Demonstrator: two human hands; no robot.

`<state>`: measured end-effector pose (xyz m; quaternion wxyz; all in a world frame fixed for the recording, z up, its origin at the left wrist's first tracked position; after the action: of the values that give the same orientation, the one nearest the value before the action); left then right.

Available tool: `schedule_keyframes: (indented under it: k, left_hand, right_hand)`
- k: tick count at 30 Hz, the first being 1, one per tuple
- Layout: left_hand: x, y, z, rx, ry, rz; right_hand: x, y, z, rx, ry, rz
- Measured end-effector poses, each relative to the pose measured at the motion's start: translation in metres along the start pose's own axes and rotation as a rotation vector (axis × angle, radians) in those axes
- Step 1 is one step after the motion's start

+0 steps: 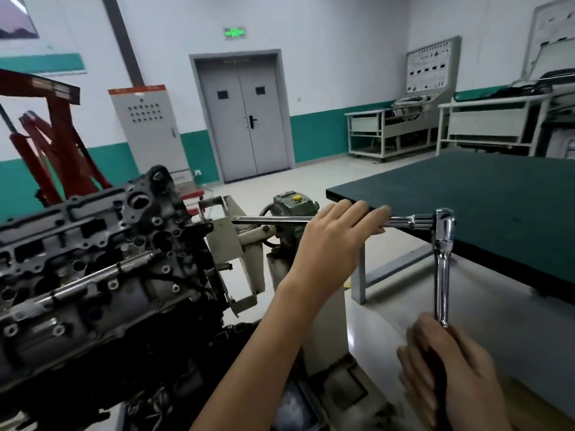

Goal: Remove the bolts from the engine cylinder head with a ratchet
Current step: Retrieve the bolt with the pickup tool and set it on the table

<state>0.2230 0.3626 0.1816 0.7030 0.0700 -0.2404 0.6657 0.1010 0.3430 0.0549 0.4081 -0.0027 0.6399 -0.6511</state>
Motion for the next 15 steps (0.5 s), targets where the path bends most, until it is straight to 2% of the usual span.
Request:
schedule_keyframes:
  k: [8,15]
  left_hand:
    - [0.014,0.000,-0.019,-0.018,0.055,0.086]
    - [-0.015,0.022,-0.009,0.080,0.096,0.042]
  right_hand:
    - [-0.005,-0.001,-0.015,0.022,-0.027,-0.034]
    - [0.044,-0.030,-0.007,0.089,0.121,-0.239]
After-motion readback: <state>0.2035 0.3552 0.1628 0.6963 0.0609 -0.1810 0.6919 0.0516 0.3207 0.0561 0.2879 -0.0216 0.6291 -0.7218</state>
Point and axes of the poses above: each hand's wrist, its own z-axis towards the middle knuckle, its own x-axis out of the back of the hand, y = z × x, the point moved 5 cm from there along z, towards the middle knuckle, and after that the axes turned 3 degrees about y, right-handed, at the moved point
